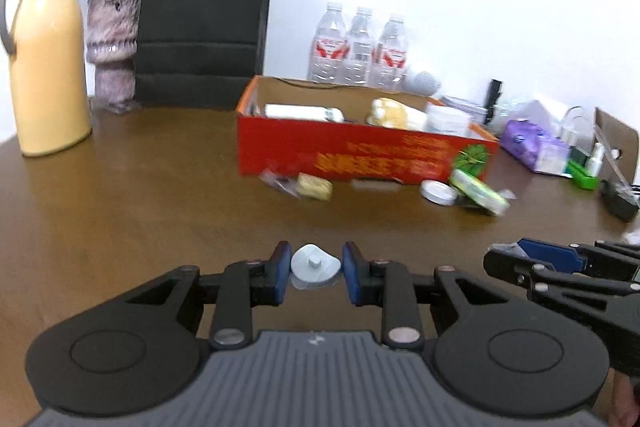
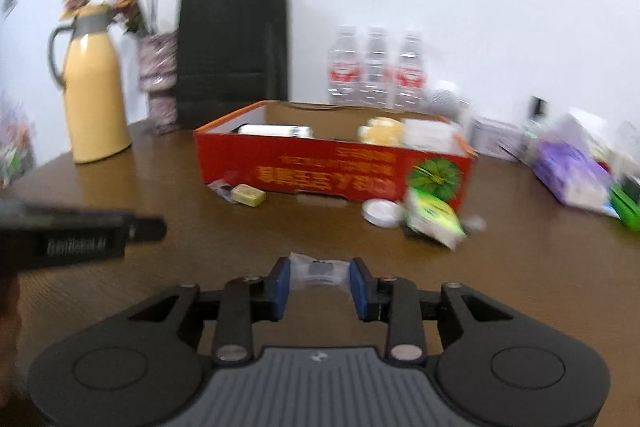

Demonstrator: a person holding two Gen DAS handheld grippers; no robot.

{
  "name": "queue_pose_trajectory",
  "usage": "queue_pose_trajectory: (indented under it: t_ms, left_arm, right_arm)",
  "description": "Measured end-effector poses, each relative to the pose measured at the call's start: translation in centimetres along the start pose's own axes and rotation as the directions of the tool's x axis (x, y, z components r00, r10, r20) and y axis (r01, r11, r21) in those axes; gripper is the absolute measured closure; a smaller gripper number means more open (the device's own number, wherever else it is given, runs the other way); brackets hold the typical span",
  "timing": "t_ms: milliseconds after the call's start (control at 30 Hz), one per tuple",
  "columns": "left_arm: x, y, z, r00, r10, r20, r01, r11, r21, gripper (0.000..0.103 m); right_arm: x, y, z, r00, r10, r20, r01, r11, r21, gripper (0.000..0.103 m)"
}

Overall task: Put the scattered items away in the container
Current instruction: 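Carry the cap and clear packet into the cardboard box and open both tools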

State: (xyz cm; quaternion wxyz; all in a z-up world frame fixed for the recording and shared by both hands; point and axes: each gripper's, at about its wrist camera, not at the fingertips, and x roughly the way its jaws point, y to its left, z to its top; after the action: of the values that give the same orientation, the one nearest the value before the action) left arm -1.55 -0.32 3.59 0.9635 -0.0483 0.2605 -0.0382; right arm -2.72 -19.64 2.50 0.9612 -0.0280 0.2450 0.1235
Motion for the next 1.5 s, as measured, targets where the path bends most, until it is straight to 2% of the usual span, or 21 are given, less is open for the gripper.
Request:
queue_pose_trajectory:
  t_ms: [267, 433, 567, 667, 800, 867, 900, 967, 1000, 1033, 1067, 1133, 1167, 1200, 1267, 1300, 1333, 1400, 1467, 1500]
  left_arm:
    - [-2.6, -2.6, -1.4, 1.0, -0.019, 0.003, 0.019, 0.998, 0.057, 0.075]
    - [-3.4, -3.1, -2.1, 1.0, -0.028, -0.003, 0.029, 0.998, 0.05, 0.075]
    - [-3.5, -2.9, -1.0, 0.999, -0.04, 0.013, 0.039, 0.998, 0.054, 0.075]
    - [-2.3, -1.6, 4.2, 0.991, -0.129, 0.045, 0.126, 0.989, 0.076, 0.075]
    - [1.7, 0.8, 12.9, 0.988, -0.144, 0.046, 0.14, 0.987, 0.083, 0.075]
    - [4.8, 1.7, 16.8, 0.985, -0.17, -0.023, 0.171, 0.983, 0.067, 0.075]
    - [6.8, 2.1, 18.5, 0.981, -0.18, -0.075, 0.184, 0.982, 0.044, 0.074]
    - [11.5, 2.4, 20.7, 0.962, -0.159, -0.222, 0.17, 0.985, 0.029, 0.074]
    - [13.8, 2.7, 21.2, 0.949, -0.141, -0.281, 0.149, 0.989, 0.007, 0.074]
    - [15.9, 2.6, 21.3, 0.931, -0.121, -0.345, 0.13, 0.992, 0.001, 0.074]
    - [17.9, 2.6, 21.2, 0.914, -0.099, -0.393, 0.106, 0.994, -0.005, 0.074]
    - [21.0, 2.5, 20.7, 0.885, -0.044, -0.464, 0.056, 0.998, 0.011, 0.074]
    - [22.0, 2.5, 20.4, 0.875, -0.031, -0.483, 0.041, 0.999, 0.01, 0.074]
    - [22.7, 2.7, 20.3, 0.866, -0.02, -0.5, 0.031, 0.999, 0.015, 0.074]
    - [23.9, 2.7, 20.2, 0.843, -0.007, -0.537, 0.018, 1.0, 0.015, 0.072]
    - [24.6, 2.7, 20.3, 0.826, -0.007, -0.563, 0.017, 1.0, 0.014, 0.057]
    - [25.1, 2.7, 20.4, 0.816, 0.0, -0.578, 0.005, 1.0, 0.008, 0.034]
    - [24.9, 2.6, 20.9, 0.825, 0.014, -0.565, -0.023, 1.0, -0.008, 0.02]
    - [24.6, 2.5, 21.4, 0.829, 0.022, -0.559, -0.031, 0.999, -0.006, 0.016]
    - [24.3, 2.5, 21.7, 0.829, 0.022, -0.559, -0.033, 0.999, -0.01, 0.009]
  right_arm:
    - [-3.4, -0.9, -1.2, 0.999, -0.022, 0.035, 0.02, 0.997, 0.07, 0.073]
    - [-4.6, -0.9, -1.5, 0.999, -0.019, 0.044, 0.016, 0.997, 0.074, 0.073]
    - [-4.6, -1.1, -0.7, 0.998, -0.021, 0.062, 0.016, 0.997, 0.074, 0.073]
    - [-3.6, -1.8, 2.0, 0.997, -0.03, 0.073, 0.025, 0.998, 0.063, 0.073]
    - [-0.8, -3.8, 8.4, 0.995, -0.016, 0.095, 0.009, 0.997, 0.079, 0.073]
    - [1.2, -4.7, 12.4, 0.995, -0.018, 0.102, 0.012, 0.998, 0.066, 0.073]
    - [2.8, -5.0, 14.4, 0.997, -0.016, 0.075, 0.012, 0.999, 0.048, 0.073]
    - [7.4, -5.3, 18.3, 0.997, 0.036, -0.067, -0.034, 0.999, 0.029, 0.073]
    - [9.9, -5.5, 19.8, 0.986, 0.073, -0.15, -0.067, 0.997, 0.047, 0.073]
    - [12.7, -5.9, 20.9, 0.964, 0.107, -0.242, -0.093, 0.993, 0.07, 0.073]
    - [15.4, -6.2, 21.7, 0.937, 0.133, -0.322, -0.108, 0.99, 0.096, 0.073]
    - [20.2, -6.6, 22.0, 0.869, 0.174, -0.462, -0.109, 0.98, 0.166, 0.073]
    - [22.1, -6.5, 21.8, 0.839, 0.182, -0.513, -0.099, 0.978, 0.184, 0.073]
    - [23.5, -6.3, 21.5, 0.818, 0.177, -0.547, -0.088, 0.979, 0.185, 0.073]
    - [25.5, -5.8, 21.0, 0.787, 0.162, -0.596, -0.077, 0.983, 0.166, 0.069]
    - [26.2, -5.6, 20.9, 0.77, 0.165, -0.617, -0.078, 0.983, 0.165, 0.066]
    - [26.8, -5.5, 20.7, 0.753, 0.166, -0.636, -0.074, 0.983, 0.168, 0.059]
    - [27.0, -5.6, 20.8, 0.739, 0.151, -0.656, -0.058, 0.985, 0.162, 0.048]
    - [26.7, -5.9, 21.3, 0.741, 0.134, -0.658, -0.041, 0.987, 0.155, 0.041]
    - [26.4, -6.3, 21.5, 0.741, 0.134, -0.658, -0.035, 0.986, 0.162, 0.038]
